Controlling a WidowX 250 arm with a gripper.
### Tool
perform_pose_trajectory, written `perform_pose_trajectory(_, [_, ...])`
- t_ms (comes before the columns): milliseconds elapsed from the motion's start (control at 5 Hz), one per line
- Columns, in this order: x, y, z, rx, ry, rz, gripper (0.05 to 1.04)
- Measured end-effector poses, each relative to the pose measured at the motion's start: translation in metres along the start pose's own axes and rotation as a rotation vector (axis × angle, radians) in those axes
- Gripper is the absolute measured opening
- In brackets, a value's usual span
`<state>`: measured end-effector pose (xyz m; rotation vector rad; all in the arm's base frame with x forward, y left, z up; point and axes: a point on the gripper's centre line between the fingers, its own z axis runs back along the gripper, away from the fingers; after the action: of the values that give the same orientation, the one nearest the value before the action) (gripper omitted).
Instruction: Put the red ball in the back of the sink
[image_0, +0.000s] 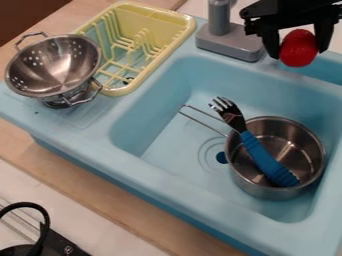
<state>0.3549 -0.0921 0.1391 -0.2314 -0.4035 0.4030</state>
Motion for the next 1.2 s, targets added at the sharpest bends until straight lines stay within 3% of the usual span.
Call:
perform_pose_trajectory(200, [-0.001,0.000,-0.001,-0.001,0.004,-0.004,0.778])
perform_pose_trajectory(400, [0.001,0.003,-0.001,0.018,-0.005,-0.005,0.991])
perform_pose_trajectory(1000, [-0.012,0.018,0.003,0.128,0.048,0.016,0.998])
perform_pose_trajectory(1200, [-0.019,0.024,0.006,0.165,0.093,0.034,0.999])
